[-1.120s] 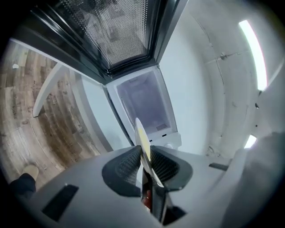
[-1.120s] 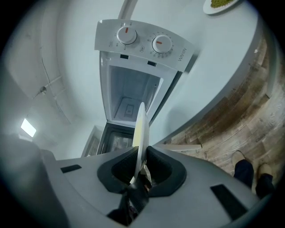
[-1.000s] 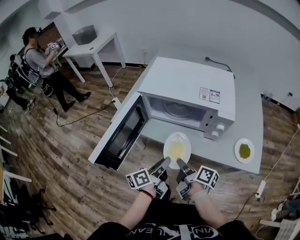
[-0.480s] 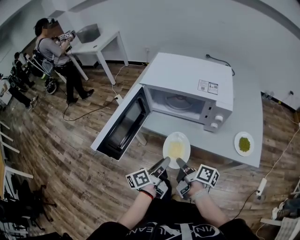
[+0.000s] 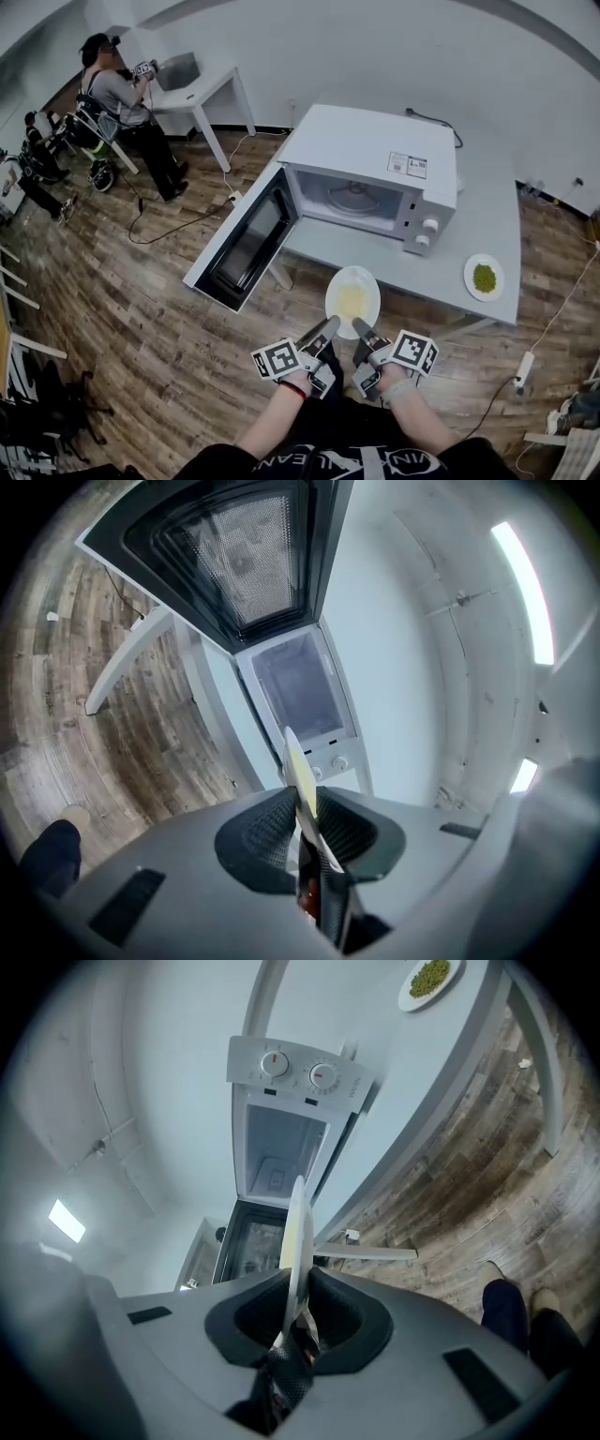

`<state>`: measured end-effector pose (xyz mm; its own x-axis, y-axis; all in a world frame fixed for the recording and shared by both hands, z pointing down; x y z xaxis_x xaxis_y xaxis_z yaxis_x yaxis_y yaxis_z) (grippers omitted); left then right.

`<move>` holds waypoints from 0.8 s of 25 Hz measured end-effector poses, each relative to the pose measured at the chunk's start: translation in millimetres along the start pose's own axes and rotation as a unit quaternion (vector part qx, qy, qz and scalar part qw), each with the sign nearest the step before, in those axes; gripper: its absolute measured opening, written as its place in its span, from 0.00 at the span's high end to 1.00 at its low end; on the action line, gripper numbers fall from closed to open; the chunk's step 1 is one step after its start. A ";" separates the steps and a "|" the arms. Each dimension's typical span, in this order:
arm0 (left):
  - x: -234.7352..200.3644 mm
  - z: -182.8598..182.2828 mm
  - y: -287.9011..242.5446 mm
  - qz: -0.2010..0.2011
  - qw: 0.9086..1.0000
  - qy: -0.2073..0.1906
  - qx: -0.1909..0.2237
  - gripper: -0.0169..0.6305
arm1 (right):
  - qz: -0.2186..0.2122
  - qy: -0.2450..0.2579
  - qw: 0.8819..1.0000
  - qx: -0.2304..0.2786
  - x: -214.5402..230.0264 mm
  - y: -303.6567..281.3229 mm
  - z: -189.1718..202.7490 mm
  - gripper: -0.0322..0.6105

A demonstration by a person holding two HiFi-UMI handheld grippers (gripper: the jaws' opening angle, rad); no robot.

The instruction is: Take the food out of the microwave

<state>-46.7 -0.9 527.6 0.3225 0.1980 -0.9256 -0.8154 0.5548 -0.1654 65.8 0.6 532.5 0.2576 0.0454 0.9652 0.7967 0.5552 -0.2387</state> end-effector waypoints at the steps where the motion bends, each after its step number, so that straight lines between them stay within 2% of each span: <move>1: 0.0 2.1 1.7 -0.001 1.000 0.000 0.000 0.87 | 0.000 0.000 1.000 0.000 0.3 1.1 2.2 0.85; 12: -2.2 25.3 16.2 -0.002 1.000 0.005 -0.007 0.87 | 0.002 -0.011 1.000 0.004 8.1 13.8 26.6 0.85; 20: 6.9 18.6 23.2 0.009 1.000 -0.008 -0.014 0.87 | -0.002 -0.004 1.000 0.025 -1.2 13.4 32.2 0.85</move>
<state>-54.4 28.4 523.7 0.3151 0.2207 -0.9231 -0.8345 0.5277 -0.1587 58.5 34.8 531.5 0.2508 0.0497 0.9668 0.7692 0.5961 -0.2302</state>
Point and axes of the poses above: the fingertips, and each gripper's own axes: y backward along the fingers, x to its right, z out of its underside, the point moved 4 cm from there along y, backward along the fingers, and after that the axes turned 11 degrees about -x, right-handed, at the moved point
